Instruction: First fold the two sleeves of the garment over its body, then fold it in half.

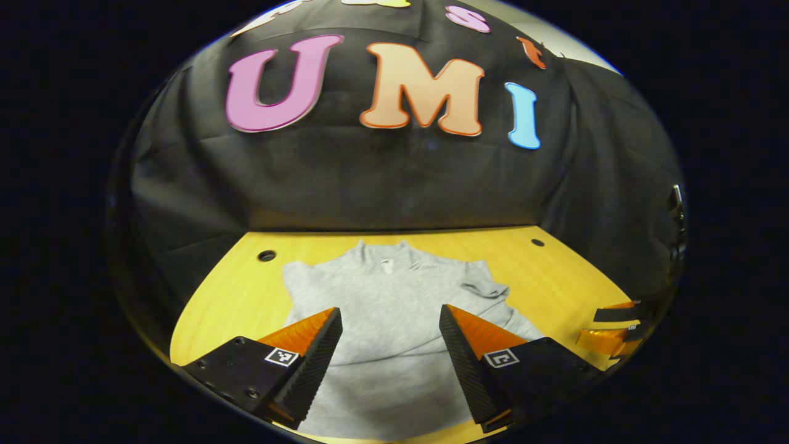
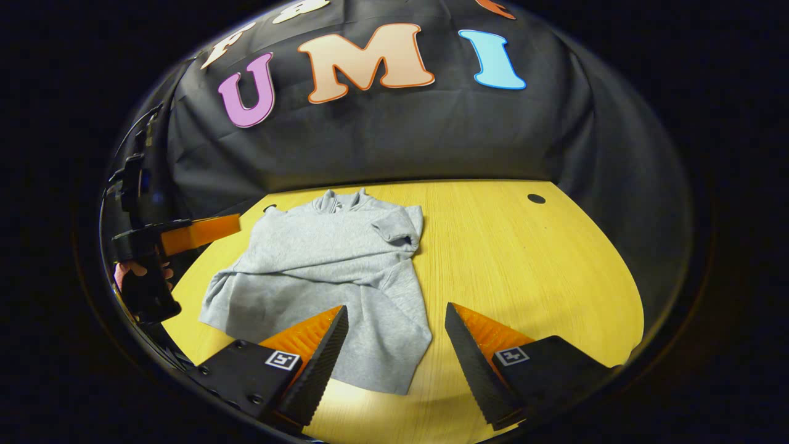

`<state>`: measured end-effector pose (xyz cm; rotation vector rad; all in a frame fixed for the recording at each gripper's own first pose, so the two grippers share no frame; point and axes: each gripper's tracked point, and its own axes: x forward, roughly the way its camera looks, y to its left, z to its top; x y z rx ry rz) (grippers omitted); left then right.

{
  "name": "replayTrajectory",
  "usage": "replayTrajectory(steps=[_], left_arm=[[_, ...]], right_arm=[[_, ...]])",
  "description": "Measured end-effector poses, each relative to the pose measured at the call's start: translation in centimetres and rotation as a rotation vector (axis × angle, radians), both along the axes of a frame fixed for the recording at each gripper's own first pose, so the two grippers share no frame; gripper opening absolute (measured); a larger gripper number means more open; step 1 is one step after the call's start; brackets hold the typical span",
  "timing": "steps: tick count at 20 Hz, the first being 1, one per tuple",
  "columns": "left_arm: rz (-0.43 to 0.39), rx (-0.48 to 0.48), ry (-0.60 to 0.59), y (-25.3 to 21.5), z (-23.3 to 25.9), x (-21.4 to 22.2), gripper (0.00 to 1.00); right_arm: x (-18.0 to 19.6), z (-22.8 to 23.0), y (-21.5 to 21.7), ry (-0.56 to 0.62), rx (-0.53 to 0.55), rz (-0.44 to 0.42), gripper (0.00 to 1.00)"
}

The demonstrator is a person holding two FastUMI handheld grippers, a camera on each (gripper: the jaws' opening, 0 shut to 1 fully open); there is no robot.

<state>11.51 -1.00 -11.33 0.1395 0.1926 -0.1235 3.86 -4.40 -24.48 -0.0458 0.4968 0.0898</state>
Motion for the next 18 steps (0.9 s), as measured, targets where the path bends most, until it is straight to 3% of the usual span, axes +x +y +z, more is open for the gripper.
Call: replayTrajectory(steps=[5,9,10,12,13,14,18], left_arm=[[0.137,-0.041,0.053,7.7,-3.7,-3.9,0.92],[0.197,-0.064,0.109,10.8,-7.4,-5.9,0.93],[0.204,-0.065,0.127,11.1,-8.4,-6.3,0.93],[0.206,-0.073,0.166,11.3,-10.6,-6.8,0.93],[0.203,-0.073,0.188,11.4,-11.7,-7.2,0.93],[0.197,-0.07,0.203,11.4,-12.5,-7.5,0.94],[0.168,-0.028,0.231,11.2,-14.3,-8.1,0.94]], right_arm=[[-1.2,-3.0,1.0,0.035,-0.012,-0.021,0.99],[-1.9,-5.6,1.2,0.066,-0.043,-0.024,0.95],[-2.2,-6.3,1.0,0.077,-0.052,-0.029,0.99],[-2.6,-7.7,0.5,0.095,-0.063,-0.055,0.95],[-2.8,-8.2,0.3,0.105,-0.064,-0.068,0.99],[-3.0,-8.8,0.4,0.113,-0.063,-0.076,0.95],[-4.0,-10.4,0.7,0.137,-0.079,-0.092,0.99]])
